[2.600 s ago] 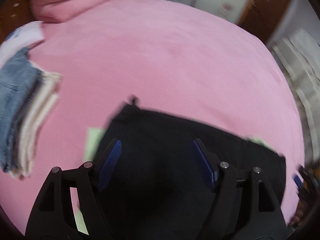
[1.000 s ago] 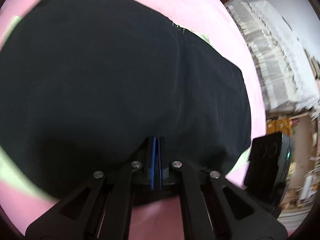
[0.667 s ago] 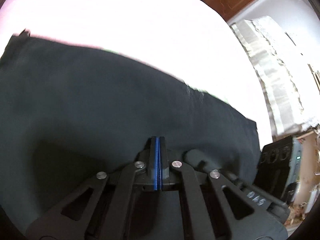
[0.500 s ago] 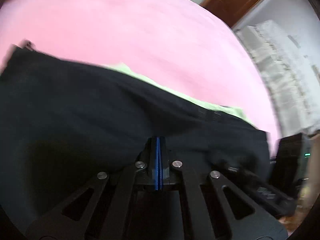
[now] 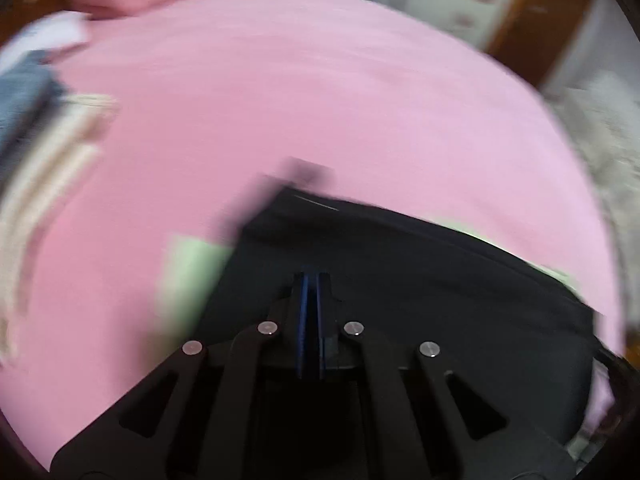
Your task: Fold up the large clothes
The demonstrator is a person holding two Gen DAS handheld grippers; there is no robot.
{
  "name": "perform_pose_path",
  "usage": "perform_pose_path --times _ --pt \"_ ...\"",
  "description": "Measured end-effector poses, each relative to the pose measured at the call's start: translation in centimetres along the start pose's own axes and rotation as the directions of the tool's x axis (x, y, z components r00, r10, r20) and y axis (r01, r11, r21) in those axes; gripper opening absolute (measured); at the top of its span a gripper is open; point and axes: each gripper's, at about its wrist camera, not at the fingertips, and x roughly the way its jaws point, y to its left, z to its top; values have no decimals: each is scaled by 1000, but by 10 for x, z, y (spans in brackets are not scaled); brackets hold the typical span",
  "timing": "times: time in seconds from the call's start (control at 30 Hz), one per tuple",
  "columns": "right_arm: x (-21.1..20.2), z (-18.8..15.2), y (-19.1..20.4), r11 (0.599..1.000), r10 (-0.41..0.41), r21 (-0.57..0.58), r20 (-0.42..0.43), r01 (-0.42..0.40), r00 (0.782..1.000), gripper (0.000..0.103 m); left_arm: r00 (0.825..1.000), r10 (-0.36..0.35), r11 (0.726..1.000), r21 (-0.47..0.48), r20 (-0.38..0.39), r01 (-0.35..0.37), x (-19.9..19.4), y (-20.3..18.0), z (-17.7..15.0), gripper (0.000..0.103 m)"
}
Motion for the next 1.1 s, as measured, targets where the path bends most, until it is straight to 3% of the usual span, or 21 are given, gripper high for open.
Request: perform_pose_path --times 0.07,0.1,0.13,0.2,0.27,0.3,0.37,0.43,0.47,0.53,0.57,0.67,0.7,0.73,0.8,0.87,0.9,0.93,0.97,1.03,1.1 --pt "0 -26 32 979 203 21 -50 -202 978 0 990 -128 991 28 -58 130 -5 -38 -24 0" --pt "4 -38 47 950 313 43 -104 -310 944 0 977 -185 980 52 -103 191 -3 -59 -38 1" --pt "14 -54 65 908 418 64 -189 -413 889 0 964 -225 968 77 -141 237 -1 -79 -51 1" --pt "31 -84 102 858 480 -6 -349 -514 805 0 961 -219 964 114 -171 240 6 -101 -69 1" --pt "38 -99 111 852 429 -123 -390 -508 815 0 959 -175 974 99 -223 201 21 -102 -76 1" --pt "43 -101 105 849 422 -147 -389 -507 819 0 949 -207 972 60 -236 227 23 -93 -77 1" --pt "56 -89 70 832 479 -80 -395 -549 784 0 955 -220 975 -17 -198 221 24 -61 -74 1" --pt "53 -77 15 864 461 -35 -344 -502 818 0 984 -101 995 -9 -145 101 18 -20 -67 1" --pt "48 -65 -17 905 392 -50 -290 -422 873 0 993 -11 1000 4 -118 12 13 0 -64 1" --pt "34 -50 -62 963 238 -78 -196 -257 951 0 988 112 993 -12 -107 -114 8 35 -62 1" --pt "25 -36 -80 981 150 -98 -168 -168 974 0 986 128 990 -38 -111 -133 5 48 -60 1" --pt "11 -13 -108 996 -15 -84 -128 4 992 0 982 126 986 -94 -143 -140 -8 55 -61 0" --pt "8 -12 -104 996 -35 -81 -129 24 991 0 982 116 990 -67 -148 -127 -9 44 -62 0" --pt "5 -15 -94 996 22 -85 -140 -35 990 1 987 68 997 -33 -147 -74 -13 25 -69 0" --pt "3 -27 -72 969 222 -68 -187 -238 957 1 979 -102 995 -16 -176 101 -19 -15 -89 0" --pt "14 -53 -46 884 457 42 -291 -466 841 1 925 -268 962 -27 -270 271 -15 -62 -115 1" --pt "26 -71 -31 830 546 110 -365 -547 754 1 909 -289 955 -18 -300 297 -13 -76 -123 1" --pt "35 -86 -22 811 567 125 -413 -572 713 1 910 -275 956 8 -310 292 -12 -90 -132 1" --pt "43 -97 -16 815 549 101 -450 -571 705 1 926 -226 967 48 -302 251 -10 -100 -138 1" --pt "55 -113 -24 860 457 27 -483 -509 747 1 935 -150 982 63 -321 180 1 -98 -142 1" --pt "68 -110 -56 834 532 145 -460 -532 710 0 922 -214 977 -51 -323 209 2 -66 -136 1"
